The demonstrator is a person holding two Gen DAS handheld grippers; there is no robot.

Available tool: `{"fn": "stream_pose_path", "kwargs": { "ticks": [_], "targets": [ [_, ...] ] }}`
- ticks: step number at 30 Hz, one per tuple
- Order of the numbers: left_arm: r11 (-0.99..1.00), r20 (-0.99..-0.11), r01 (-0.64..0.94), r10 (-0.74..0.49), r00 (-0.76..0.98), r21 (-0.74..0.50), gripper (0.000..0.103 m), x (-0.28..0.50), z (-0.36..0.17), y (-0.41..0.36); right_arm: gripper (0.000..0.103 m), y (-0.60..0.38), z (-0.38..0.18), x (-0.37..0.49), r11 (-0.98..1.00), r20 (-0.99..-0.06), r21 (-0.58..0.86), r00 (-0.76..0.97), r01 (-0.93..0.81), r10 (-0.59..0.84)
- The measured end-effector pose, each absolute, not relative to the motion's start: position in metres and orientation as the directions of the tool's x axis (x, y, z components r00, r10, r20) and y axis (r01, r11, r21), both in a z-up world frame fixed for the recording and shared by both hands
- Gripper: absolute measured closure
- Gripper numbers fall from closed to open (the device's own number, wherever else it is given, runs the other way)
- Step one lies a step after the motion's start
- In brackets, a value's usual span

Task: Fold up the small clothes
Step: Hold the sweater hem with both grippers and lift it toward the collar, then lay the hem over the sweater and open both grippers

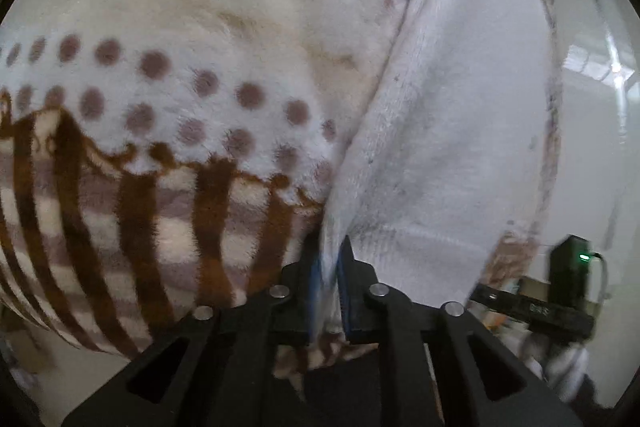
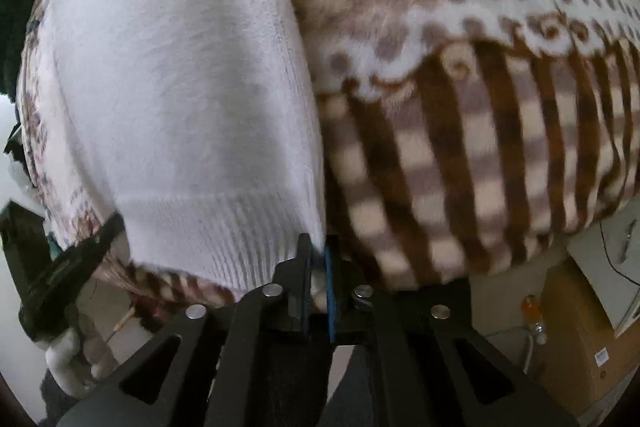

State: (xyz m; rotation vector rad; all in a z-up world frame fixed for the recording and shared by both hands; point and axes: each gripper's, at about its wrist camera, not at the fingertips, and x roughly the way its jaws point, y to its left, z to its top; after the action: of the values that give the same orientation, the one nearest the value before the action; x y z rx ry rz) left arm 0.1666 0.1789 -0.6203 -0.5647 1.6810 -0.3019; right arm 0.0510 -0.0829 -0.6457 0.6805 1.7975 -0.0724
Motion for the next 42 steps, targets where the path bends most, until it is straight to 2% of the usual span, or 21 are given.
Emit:
{"fn": "stream_pose_path", "kwargs": {
  "ticks": [1, 2, 3, 4, 5, 6, 10, 13, 14, 16, 17, 18, 19, 20, 21, 25, 31, 35, 39, 42],
  "targets": [
    [0.844, -0.846, -0.185, -0.525, -0.095, -0.503, 0.069, 0.166, -0.616, 0.183, 0.094, -0.083, -0.647, 0.054, 0.803, -0.865, 0.348, -0.164, 0.483, 0.474],
    [0.841, -0.844, -0.166, -0.531, -0.078, -0.514, 0.049, 0.168, -0.611, 0.186, 0.082, -0.086, -0.644, 0.056, 0.785, -0.845, 0.386, -0.155, 0.484, 0.511],
    [0.832, -0.835, -0.155, -0.547, -0.062, -0.533, 0.041, 0.169, -0.609, 0.188, 0.064, -0.090, -0.640, 0.056, 0.778, -0.843, 0.400, -0.139, 0.484, 0.520],
    [0.818, -0.822, -0.158, -0.567, -0.053, -0.553, 0.038, 0.173, -0.611, 0.190, 0.055, -0.096, -0.635, 0.054, 0.762, -0.836, 0.429, -0.106, 0.485, 0.538],
    [0.800, -0.806, -0.170, -0.590, -0.047, -0.576, 0.038, 0.174, -0.614, 0.193, 0.045, -0.102, -0.633, 0.053, 0.748, -0.834, 0.443, -0.078, 0.494, 0.546],
    [0.780, -0.786, -0.178, -0.616, -0.047, -0.600, 0.038, 0.179, -0.620, 0.189, 0.041, -0.108, -0.634, 0.053, 0.734, -0.833, 0.454, -0.053, 0.505, 0.551],
    [0.760, -0.760, -0.129, -0.647, -0.062, -0.637, 0.038, 0.199, -0.639, 0.161, 0.039, -0.113, -0.667, 0.061, 0.699, -0.823, 0.467, -0.023, 0.541, 0.568],
    [0.776, -0.774, -0.092, -0.630, -0.060, -0.624, 0.039, 0.199, -0.642, 0.148, 0.037, -0.118, -0.684, 0.067, 0.620, -0.771, 0.542, 0.043, 0.568, 0.635],
    [0.778, -0.776, -0.072, -0.628, -0.055, -0.624, 0.054, 0.197, -0.638, 0.143, 0.036, -0.117, -0.687, 0.067, 0.589, -0.752, 0.568, 0.070, 0.575, 0.656],
    [0.788, -0.785, -0.039, -0.615, -0.073, -0.614, 0.094, 0.192, -0.631, 0.137, 0.038, -0.111, -0.689, 0.067, 0.529, -0.713, 0.610, 0.118, 0.590, 0.691],
    [0.785, -0.782, -0.045, -0.619, -0.077, -0.617, 0.094, 0.190, -0.630, 0.138, 0.047, -0.106, -0.691, 0.066, 0.504, -0.690, 0.630, 0.128, 0.592, 0.712],
    [0.782, -0.778, -0.057, -0.624, -0.072, -0.621, 0.095, 0.190, -0.627, 0.138, 0.061, -0.100, -0.692, 0.067, 0.498, -0.678, 0.636, 0.121, 0.589, 0.725],
    [0.776, -0.774, -0.082, -0.630, -0.067, -0.625, 0.095, 0.190, -0.625, 0.142, 0.068, -0.092, -0.694, 0.070, 0.497, -0.668, 0.641, 0.105, 0.585, 0.737],
    [0.764, -0.763, -0.112, -0.643, -0.062, -0.635, 0.095, 0.190, -0.622, 0.147, 0.081, -0.083, -0.695, 0.072, 0.500, -0.667, 0.637, 0.094, 0.586, 0.739],
    [0.756, -0.757, -0.133, -0.651, -0.056, -0.641, 0.095, 0.186, -0.618, 0.158, 0.084, -0.080, -0.695, 0.075, 0.497, -0.665, 0.634, 0.089, 0.593, 0.742],
    [0.711, -0.720, -0.189, -0.693, -0.027, -0.677, 0.095, 0.188, -0.590, 0.169, 0.088, -0.081, -0.676, 0.077, 0.480, -0.657, 0.638, 0.100, 0.603, 0.747],
    [0.589, -0.613, -0.228, -0.788, 0.052, -0.776, 0.095, 0.225, -0.533, 0.161, 0.089, -0.101, -0.606, 0.106, 0.473, -0.620, 0.709, 0.142, 0.522, 0.772],
    [0.497, -0.539, -0.241, -0.827, 0.162, -0.834, 0.095, 0.301, -0.513, 0.149, 0.089, -0.122, -0.559, 0.169, 0.458, -0.592, 0.767, 0.218, 0.450, 0.776],
    [0.482, -0.533, -0.240, -0.810, 0.245, -0.842, 0.094, 0.398, -0.520, 0.129, 0.089, -0.144, -0.528, 0.266, 0.471, -0.591, 0.793, 0.304, 0.386, 0.747],
    [0.449, -0.515, -0.271, -0.814, 0.270, -0.851, 0.085, 0.469, -0.539, 0.119, 0.088, -0.164, -0.525, 0.354, 0.480, -0.600, 0.793, 0.343, 0.375, 0.723]
  ]
}}
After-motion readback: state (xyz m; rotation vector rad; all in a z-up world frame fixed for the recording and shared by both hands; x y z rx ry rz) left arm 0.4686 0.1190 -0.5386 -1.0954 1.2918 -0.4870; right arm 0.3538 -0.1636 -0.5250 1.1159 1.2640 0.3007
